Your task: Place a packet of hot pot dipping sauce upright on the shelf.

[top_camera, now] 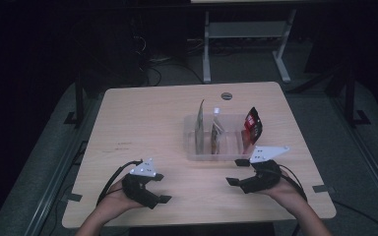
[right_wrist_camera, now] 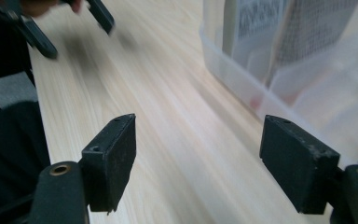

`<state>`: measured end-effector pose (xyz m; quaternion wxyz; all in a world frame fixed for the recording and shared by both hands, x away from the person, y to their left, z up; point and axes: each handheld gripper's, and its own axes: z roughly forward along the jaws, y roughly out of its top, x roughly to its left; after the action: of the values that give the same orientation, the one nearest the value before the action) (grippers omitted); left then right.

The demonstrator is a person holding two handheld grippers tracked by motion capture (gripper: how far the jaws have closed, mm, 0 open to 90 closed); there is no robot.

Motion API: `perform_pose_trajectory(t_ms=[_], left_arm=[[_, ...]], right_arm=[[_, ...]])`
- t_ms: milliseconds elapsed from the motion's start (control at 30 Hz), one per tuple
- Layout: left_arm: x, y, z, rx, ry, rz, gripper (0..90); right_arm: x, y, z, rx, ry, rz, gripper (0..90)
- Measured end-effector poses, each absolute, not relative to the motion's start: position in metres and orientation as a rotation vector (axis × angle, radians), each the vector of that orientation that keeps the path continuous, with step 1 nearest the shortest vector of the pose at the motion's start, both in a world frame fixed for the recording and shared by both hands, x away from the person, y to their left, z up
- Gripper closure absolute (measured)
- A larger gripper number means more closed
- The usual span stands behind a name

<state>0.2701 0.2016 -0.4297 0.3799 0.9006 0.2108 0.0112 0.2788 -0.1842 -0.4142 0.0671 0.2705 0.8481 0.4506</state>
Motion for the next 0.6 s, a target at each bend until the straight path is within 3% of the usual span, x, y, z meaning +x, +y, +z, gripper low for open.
perform_pose_trajectory(t_ms=[600], left_arm=[[0.271,0.212,-0.452,2.384,0.557,0.084,14.5]], right_arm=[[0.275,-0.194,-0.451,0.855,2.583,1.182,21.0]])
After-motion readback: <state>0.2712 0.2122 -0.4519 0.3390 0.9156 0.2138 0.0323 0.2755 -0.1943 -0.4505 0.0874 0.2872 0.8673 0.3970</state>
